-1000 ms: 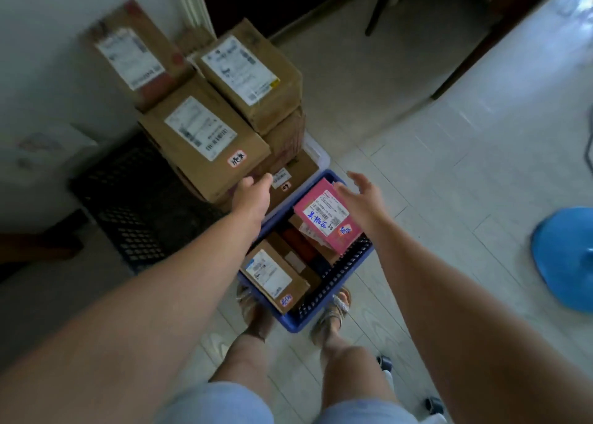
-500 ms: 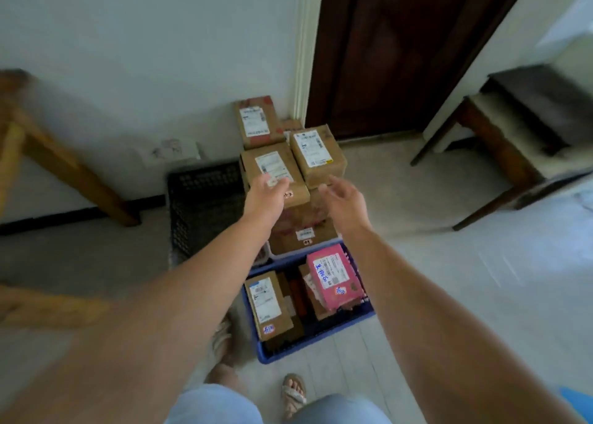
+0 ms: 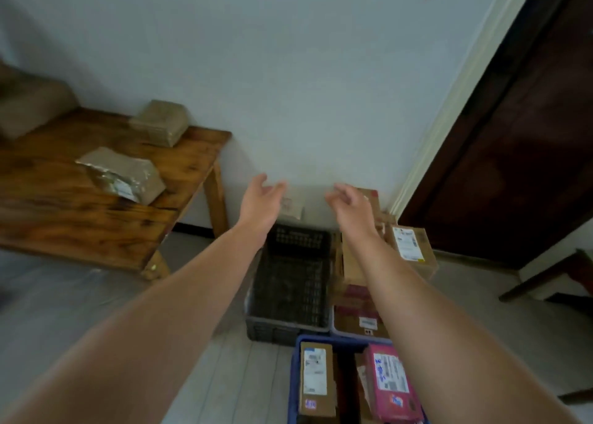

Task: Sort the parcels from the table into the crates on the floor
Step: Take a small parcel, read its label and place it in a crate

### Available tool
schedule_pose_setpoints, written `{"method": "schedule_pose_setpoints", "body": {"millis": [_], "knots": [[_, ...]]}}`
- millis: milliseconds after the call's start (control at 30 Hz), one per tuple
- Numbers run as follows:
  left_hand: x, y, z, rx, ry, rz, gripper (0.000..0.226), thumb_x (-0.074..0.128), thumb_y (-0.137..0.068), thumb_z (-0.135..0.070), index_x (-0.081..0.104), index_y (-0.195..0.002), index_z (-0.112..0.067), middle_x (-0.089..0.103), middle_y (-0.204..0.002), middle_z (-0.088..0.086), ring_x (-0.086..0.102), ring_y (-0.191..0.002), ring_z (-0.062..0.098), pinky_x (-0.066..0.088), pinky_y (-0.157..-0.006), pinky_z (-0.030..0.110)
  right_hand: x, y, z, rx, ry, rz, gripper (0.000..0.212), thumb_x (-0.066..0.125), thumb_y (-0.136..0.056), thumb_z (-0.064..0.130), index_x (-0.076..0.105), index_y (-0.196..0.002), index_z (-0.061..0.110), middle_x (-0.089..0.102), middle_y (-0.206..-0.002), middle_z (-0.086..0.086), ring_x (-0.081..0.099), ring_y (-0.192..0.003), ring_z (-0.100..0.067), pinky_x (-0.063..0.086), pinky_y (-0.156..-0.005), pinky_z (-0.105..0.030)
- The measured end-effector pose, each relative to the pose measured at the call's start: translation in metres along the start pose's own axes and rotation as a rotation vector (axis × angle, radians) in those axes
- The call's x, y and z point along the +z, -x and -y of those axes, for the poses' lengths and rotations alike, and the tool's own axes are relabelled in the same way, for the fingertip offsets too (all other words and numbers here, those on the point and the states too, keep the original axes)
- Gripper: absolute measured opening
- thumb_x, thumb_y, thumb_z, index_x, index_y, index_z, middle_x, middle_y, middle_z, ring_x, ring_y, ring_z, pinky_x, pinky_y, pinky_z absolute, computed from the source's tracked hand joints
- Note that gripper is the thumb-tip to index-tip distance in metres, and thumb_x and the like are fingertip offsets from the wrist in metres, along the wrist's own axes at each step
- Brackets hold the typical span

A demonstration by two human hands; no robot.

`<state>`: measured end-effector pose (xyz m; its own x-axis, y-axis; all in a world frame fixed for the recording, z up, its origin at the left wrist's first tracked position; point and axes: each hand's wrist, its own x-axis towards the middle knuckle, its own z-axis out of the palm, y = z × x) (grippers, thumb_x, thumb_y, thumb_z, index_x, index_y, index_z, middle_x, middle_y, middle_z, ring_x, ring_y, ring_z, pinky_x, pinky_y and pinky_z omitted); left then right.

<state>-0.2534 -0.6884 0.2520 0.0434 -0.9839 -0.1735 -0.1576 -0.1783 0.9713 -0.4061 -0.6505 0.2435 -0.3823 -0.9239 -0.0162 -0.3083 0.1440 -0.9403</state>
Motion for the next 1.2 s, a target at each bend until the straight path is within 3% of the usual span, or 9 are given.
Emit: {"method": "schedule_pose_setpoints", "body": {"millis": [167,300,400,567,733,867,1200], "knots": [[-0.109,-0.012,-0.009,0.08,0.009,-0.115,0.057,0.054,-0.093,-0.036,0.034,-0.143,-0.02,0.052,-0.119,-0.004,0.053,-0.11,0.015,0.042,-0.096,0.031,0.088,0.005,0.06,-0.112,-0.034,0.08,0.04,0.058,-0.093,0.027,0.055,-0.131,0.013,0.054,-0.136,-0.005,0.048,-0.126,-0.017,0.035,-0.099,-0.025],[-0.211,-0.026,-0.006,0.111,-0.024,-0.185,0.057,0.055,-0.092,-0.038,0.034,-0.143,-0.021,0.048,-0.115,-0.007,0.049,-0.107,0.011,0.039,-0.089,0.027,0.18,0.022,0.1,-0.137,-0.052,0.122,0.042,0.059,-0.092,0.027,0.054,-0.132,0.013,0.052,-0.138,-0.007,0.047,-0.128,-0.017,0.037,-0.107,-0.033],[-0.279,-0.039,-0.001,0.117,-0.044,-0.223,0.056,0.054,-0.093,-0.038,0.034,-0.143,-0.022,0.049,-0.114,-0.008,0.048,-0.105,0.01,0.039,-0.088,0.027,0.242,0.033,0.125,-0.157,-0.053,0.152,0.042,0.059,-0.093,0.028,0.054,-0.132,0.013,0.052,-0.139,-0.007,0.047,-0.129,-0.018,0.035,-0.104,-0.031],[-0.362,-0.055,0.013,0.092,-0.045,-0.26,0.055,0.054,-0.093,-0.036,0.035,-0.142,-0.024,0.05,-0.134,-0.002,0.046,-0.114,0.012,0.037,-0.091,0.029,0.317,0.049,0.14,-0.138,-0.071,0.222,0.047,0.06,-0.093,0.03,0.049,-0.136,0.015,0.048,-0.143,-0.006,0.043,-0.132,-0.019,0.034,-0.102,-0.03],[-0.408,-0.075,0.037,0.049,-0.02,-0.243,0.057,0.057,-0.092,-0.032,0.035,-0.144,-0.022,0.05,-0.135,0.0,0.048,-0.114,0.014,0.039,-0.092,0.03,0.363,0.046,0.135,-0.053,-0.025,0.232,0.055,0.063,-0.09,0.032,0.043,-0.14,0.018,0.044,-0.147,-0.003,0.039,-0.135,-0.018,0.034,-0.107,-0.039],[-0.429,-0.109,0.061,-0.016,-0.026,-0.236,0.054,0.056,-0.093,-0.032,0.036,-0.142,-0.023,0.05,-0.13,-0.003,0.046,-0.104,0.011,0.039,-0.087,0.029,0.394,0.023,0.123,0.043,0.032,0.2,0.064,0.068,-0.086,0.029,0.04,-0.142,0.022,0.041,-0.148,-0.003,0.038,-0.135,-0.022,0.033,-0.107,-0.043],[-0.45,-0.242,0.101,-0.191,-0.125,-0.192,0.059,0.058,-0.092,-0.032,0.033,-0.144,-0.021,0.046,-0.138,0.002,0.047,-0.122,0.023,0.039,-0.097,0.035,0.463,-0.06,0.078,0.275,0.041,0.232,0.094,0.081,-0.074,0.023,0.025,-0.149,0.021,0.034,-0.152,-0.006,0.036,-0.136,-0.025,0.034,-0.109,-0.045]]}}
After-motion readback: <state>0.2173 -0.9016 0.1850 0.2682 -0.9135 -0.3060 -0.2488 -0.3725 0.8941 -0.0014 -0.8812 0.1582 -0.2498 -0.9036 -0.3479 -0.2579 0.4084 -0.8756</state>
